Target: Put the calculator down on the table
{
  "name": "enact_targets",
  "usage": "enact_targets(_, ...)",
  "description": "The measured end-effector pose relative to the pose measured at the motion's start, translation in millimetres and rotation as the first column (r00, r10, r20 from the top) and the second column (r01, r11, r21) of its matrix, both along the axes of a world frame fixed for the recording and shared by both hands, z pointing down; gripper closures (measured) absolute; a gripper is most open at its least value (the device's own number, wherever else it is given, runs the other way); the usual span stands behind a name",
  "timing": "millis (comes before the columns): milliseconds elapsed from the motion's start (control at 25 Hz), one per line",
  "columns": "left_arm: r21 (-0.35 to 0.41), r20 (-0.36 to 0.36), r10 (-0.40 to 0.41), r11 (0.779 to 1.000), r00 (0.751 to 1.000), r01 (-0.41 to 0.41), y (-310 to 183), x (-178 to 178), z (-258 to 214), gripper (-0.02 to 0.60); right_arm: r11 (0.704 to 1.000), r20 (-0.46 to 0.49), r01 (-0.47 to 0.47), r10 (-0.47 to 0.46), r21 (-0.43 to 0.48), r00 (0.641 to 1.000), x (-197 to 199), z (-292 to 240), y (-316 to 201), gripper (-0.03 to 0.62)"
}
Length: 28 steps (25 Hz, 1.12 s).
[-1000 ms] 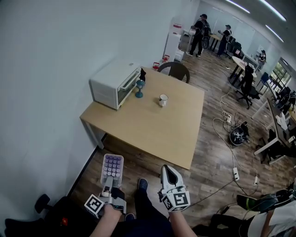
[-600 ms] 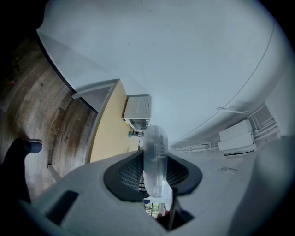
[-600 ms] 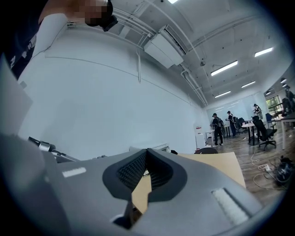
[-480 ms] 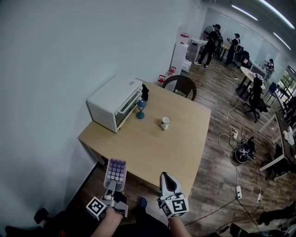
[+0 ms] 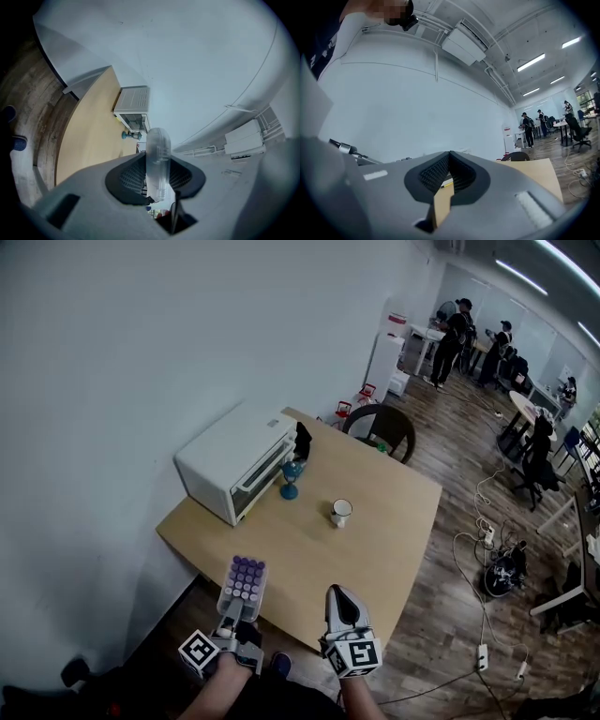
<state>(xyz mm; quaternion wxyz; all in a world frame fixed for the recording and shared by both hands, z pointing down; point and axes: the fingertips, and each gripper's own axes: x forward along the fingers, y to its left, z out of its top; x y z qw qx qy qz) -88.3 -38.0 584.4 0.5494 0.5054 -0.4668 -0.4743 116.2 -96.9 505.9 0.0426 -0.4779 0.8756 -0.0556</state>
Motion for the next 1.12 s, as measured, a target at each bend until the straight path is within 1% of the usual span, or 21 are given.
enact_targets(200, -0.007, -0.013, 0.006, 1.0, 1.0, -0.006, -17.9, 9.1, -5.6, 0.479, 0.999, -0.002, -0.002, 0.002, -0.033, 1.0, 3.0, 0.7, -16.6, 0.588)
enact_targets(360, -0.042, -0.013, 0.039, 0.998, 0.999, -0.04, -36.0, 13.1, 17.6, 0.479, 0.999, -0.027, -0.026, 0.026, -0.022, 0.999, 8.5, 5.0, -24.5, 0.588)
enact_targets(480, -0.029, -0.025, 0.069, 0.997, 0.997, -0.07, -60.0, 21.8, 10.3, 0.479, 0.999, -0.049, -0.048, 0.047, -0.019, 0.998, 12.4, 7.1, -34.3, 0.588)
enact_targets(600, -0.044, -0.013, 0.09, 0.995, 0.996, -0.091, -78.9, 19.9, 19.3, 0.479, 0.997, -0.061, -0.075, 0.074, -0.021, 0.995, 15.3, 6.3, -47.9, 0.588)
enact_targets(680, -0.03, -0.002, 0.11, 0.993, 0.994, -0.11, -94.1, 18.2, 20.6, 0.479, 0.996, -0.064, -0.093, 0.092, -0.015, 0.994, 15.9, 4.7, -61.2, 0.588)
enact_targets(720, -0.019, 0.002, 0.117, 0.993, 0.993, -0.117, -102.4, 16.4, 19.2, 0.479, 0.995, -0.064, -0.101, 0.1, -0.012, 0.993, 14.3, 3.8, -69.3, 0.588)
enact_targets(800, -0.012, -0.015, 0.125, 0.992, 0.992, -0.126, -118.3, 12.2, 12.4, 0.479, 0.993, -0.057, -0.114, 0.114, -0.008, 0.992, 7.3, 1.9, -86.3, 0.588)
enact_targets(840, -0.015, -0.019, 0.13, 0.991, 0.991, -0.13, -125.0, 8.3, 11.3, 0.479, 0.993, -0.048, -0.12, 0.119, -0.008, 0.992, 2.7, 1.0, -94.1, 0.588)
enact_targets(1000, -0.055, 0.014, 0.158, 0.986, 0.987, -0.157, -148.2, -16.5, 20.8, 0.479, 0.991, -0.048, -0.132, 0.132, 0.002, 0.99, -18.0, -6.6, -125.0, 0.588)
enact_targets(1120, -0.053, 0.003, 0.164, 0.985, 0.986, -0.164, -169.1, -33.5, 22.9, 0.479, 0.989, -0.061, -0.146, 0.147, 0.013, 0.987, -29.7, -12.1, -147.2, 0.588)
